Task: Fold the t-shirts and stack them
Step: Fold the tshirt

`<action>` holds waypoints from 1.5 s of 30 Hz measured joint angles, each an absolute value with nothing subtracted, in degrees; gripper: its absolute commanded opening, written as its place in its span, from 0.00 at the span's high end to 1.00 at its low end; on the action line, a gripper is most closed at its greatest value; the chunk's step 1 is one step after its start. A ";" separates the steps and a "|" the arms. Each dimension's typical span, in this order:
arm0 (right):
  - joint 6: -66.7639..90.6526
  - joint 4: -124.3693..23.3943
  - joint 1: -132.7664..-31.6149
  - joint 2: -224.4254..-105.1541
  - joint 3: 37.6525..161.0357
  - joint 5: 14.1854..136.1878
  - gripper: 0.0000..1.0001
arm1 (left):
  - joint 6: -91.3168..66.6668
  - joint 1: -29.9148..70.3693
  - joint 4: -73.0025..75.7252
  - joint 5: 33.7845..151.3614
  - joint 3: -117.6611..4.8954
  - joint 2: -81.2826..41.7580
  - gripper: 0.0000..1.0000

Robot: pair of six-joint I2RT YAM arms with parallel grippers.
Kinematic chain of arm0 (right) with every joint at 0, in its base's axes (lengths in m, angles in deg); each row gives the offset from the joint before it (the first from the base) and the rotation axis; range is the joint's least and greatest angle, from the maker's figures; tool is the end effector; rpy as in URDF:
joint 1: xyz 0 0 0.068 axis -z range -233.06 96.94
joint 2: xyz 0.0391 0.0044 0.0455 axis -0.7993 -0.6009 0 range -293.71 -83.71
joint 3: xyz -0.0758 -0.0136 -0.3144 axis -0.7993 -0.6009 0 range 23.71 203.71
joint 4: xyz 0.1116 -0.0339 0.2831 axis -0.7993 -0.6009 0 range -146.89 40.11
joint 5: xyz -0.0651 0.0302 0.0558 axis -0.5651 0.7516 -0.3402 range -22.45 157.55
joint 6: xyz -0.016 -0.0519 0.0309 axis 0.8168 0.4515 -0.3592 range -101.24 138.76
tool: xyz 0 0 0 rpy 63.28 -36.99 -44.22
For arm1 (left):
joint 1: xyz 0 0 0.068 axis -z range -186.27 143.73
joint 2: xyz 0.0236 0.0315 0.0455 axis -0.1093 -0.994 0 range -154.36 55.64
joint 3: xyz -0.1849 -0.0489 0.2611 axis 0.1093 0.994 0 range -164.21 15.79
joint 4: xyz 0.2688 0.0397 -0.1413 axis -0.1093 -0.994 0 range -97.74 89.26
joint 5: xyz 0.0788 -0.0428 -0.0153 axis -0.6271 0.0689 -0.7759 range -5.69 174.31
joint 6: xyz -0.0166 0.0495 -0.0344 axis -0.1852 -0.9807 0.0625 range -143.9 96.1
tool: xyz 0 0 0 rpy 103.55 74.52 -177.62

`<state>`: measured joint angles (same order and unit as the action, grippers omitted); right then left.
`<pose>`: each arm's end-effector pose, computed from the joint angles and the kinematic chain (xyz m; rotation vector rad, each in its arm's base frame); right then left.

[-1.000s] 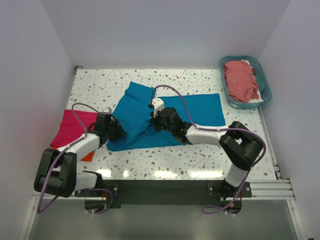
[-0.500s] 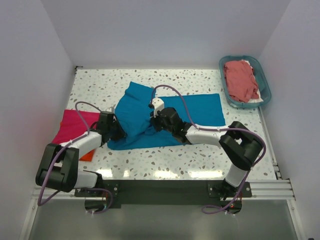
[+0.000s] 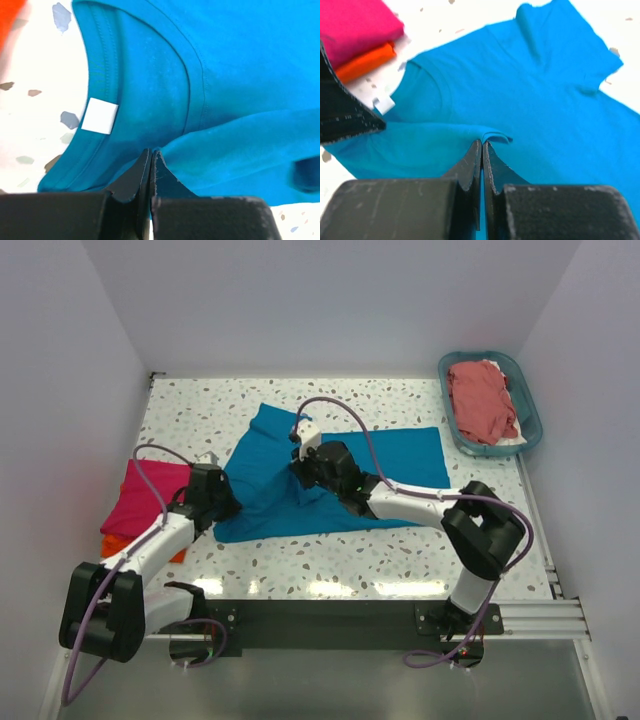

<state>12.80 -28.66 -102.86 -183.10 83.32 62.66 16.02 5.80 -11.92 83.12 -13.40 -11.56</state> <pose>0.2933 0.3409 0.2461 -0.6670 1.8170 0.5778 0.2391 -0.0501 0.1802 -0.6028 2.3914 -0.3792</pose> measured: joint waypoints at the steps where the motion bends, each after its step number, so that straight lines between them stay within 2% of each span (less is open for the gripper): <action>1: 13.22 -28.66 -102.86 -183.37 84.26 62.84 1.00 | 16.15 5.80 -12.42 82.68 -13.36 -10.83 1.00; 7: 14.99 -28.66 -102.30 -188.87 90.52 64.65 0.98 | 17.44 5.80 -13.69 81.20 -13.34 -10.03 1.00; 12: 15.16 -29.86 -100.11 -195.06 94.95 66.22 0.87 | 18.01 5.80 -13.74 79.78 -13.34 -10.24 1.00; 13: 15.16 -30.08 -99.59 -196.13 95.72 66.38 0.76 | 18.18 5.80 -13.71 79.47 -13.36 -10.53 0.99; 14: 15.05 -30.45 -99.06 -197.05 96.29 66.66 0.65 | 18.49 5.80 -13.71 79.21 -13.36 -10.92 0.82; 15: 15.01 -31.04 -98.62 -197.75 96.77 66.79 0.57 | 18.47 5.80 -13.76 78.90 -13.34 -11.27 0.72; 16: 15.08 -31.59 -98.25 -198.23 97.07 66.97 0.42 | 18.75 5.80 -13.78 78.55 -13.36 -11.49 0.62; 17: 15.08 -32.11 -97.88 -198.53 97.23 66.94 0.38 | 18.77 5.80 -13.76 78.20 -13.36 -11.53 0.49; 20: 15.23 -34.30 -97.14 -198.62 97.73 66.44 0.32 | 19.56 5.74 -13.74 77.39 -13.36 -11.51 0.47; 24: 14.81 -38.38 -96.88 -197.59 98.76 63.86 0.35 | 19.95 5.74 -13.91 76.76 -13.60 -10.83 0.50; 25: 14.38 -39.76 -96.88 -196.63 98.65 63.51 0.39 | 19.99 5.74 -14.11 76.74 -13.93 -10.62 0.59; 26: 13.61 -41.05 -96.88 -195.45 98.38 63.34 0.51 | 20.21 5.74 -14.20 76.78 -14.37 -10.48 0.64; 28: 11.14 -43.00 -96.90 -192.35 97.42 64.19 0.64 | 20.26 5.76 -14.11 77.18 -15.39 -10.33 0.76; 29: 9.81 -43.46 -96.94 -190.71 96.68 64.54 0.74 | 20.24 5.78 -13.98 77.74 -15.79 -10.27 0.80; 30: 8.39 -43.76 -97.12 -189.05 95.74 65.17 0.78 | 20.28 5.85 -13.78 78.14 -15.98 -10.24 0.83; 31: 7.23 -44.09 -97.29 -187.82 94.93 65.70 0.80 | 20.30 5.93 -13.58 78.66 -16.14 -10.24 0.90; 33: 4.72 -44.33 -98.19 -185.90 93.07 66.97 0.87 | 20.52 6.50 -13.30 79.73 -16.22 -10.24 0.95; 37: 1.55 -45.44 -100.83 -186.56 90.91 69.22 0.91 | 20.52 8.19 -10.98 82.31 -16.22 -10.90 0.99; 45: -1.56 -47.30 -103.06 -192.63 90.60 73.20 0.92 | 22.09 11.49 -3.59 85.70 -16.20 -18.99 1.00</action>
